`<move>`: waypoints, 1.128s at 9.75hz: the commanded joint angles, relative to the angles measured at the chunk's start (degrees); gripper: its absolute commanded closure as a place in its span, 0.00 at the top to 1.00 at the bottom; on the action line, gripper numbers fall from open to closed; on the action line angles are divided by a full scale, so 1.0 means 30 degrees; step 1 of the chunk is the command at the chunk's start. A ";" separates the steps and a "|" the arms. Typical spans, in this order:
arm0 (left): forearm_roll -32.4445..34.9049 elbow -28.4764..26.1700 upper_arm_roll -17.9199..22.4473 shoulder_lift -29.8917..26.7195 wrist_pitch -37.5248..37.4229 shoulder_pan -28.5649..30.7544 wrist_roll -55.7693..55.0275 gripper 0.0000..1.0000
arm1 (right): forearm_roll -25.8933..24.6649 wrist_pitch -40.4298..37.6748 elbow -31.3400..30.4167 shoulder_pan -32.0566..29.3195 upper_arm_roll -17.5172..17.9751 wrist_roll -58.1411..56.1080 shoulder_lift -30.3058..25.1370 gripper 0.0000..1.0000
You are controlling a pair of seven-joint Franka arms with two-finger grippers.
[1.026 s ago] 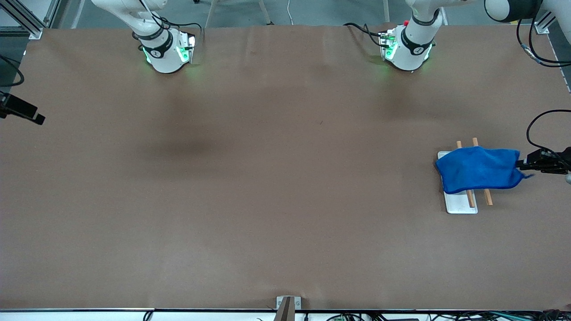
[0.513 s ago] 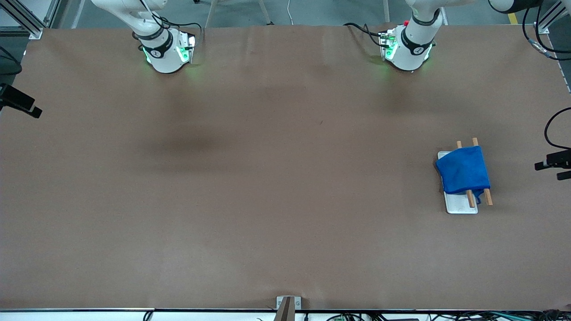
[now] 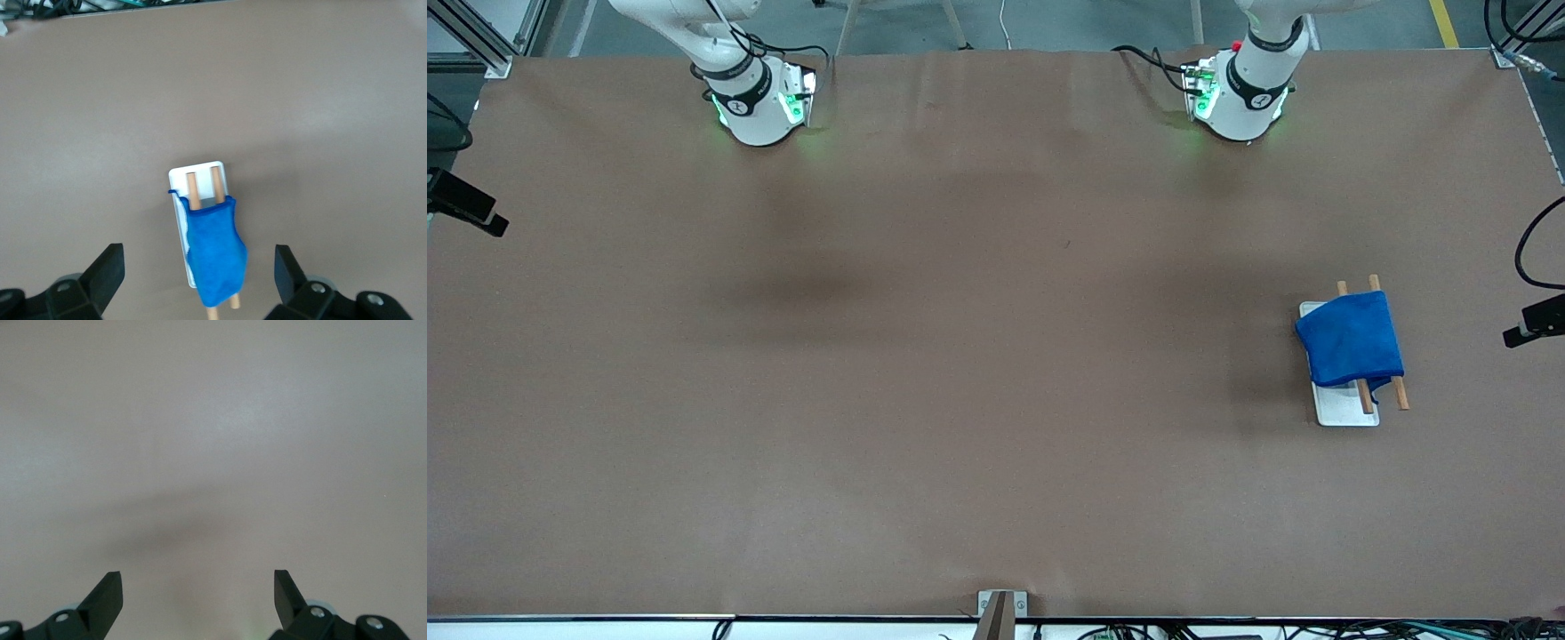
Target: Right arm passes towel to left arm to hang
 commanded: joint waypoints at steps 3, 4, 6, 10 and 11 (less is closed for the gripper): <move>0.3102 -0.3914 -0.3765 -0.4750 0.0420 -0.0084 -0.4421 1.00 | -0.0183 -0.0034 0.0032 -0.0416 0.0223 -0.0128 -0.0048 1.00; 0.3189 -0.4271 -0.3798 -0.5805 -0.0073 -0.0433 -0.4513 1.00 | -0.0183 -0.0005 0.0032 -0.0388 0.0223 -0.0157 -0.0048 1.00; 0.3189 -0.3693 -0.3741 -0.6604 -0.1946 -0.0873 -0.5762 1.00 | -0.0183 0.0024 0.0032 -0.0329 0.0223 -0.0128 -0.0048 1.00; 0.4537 -0.1234 -0.4325 -0.6023 -0.3793 -0.1169 -0.7297 1.00 | -0.0183 0.0141 0.0032 -0.0300 0.0223 -0.0128 -0.0048 1.00; 0.4566 -0.0590 -0.4355 -0.5847 -0.4785 -0.1198 -0.7326 1.00 | -0.0183 0.0229 0.0032 -0.0300 0.0223 -0.0128 -0.0048 1.00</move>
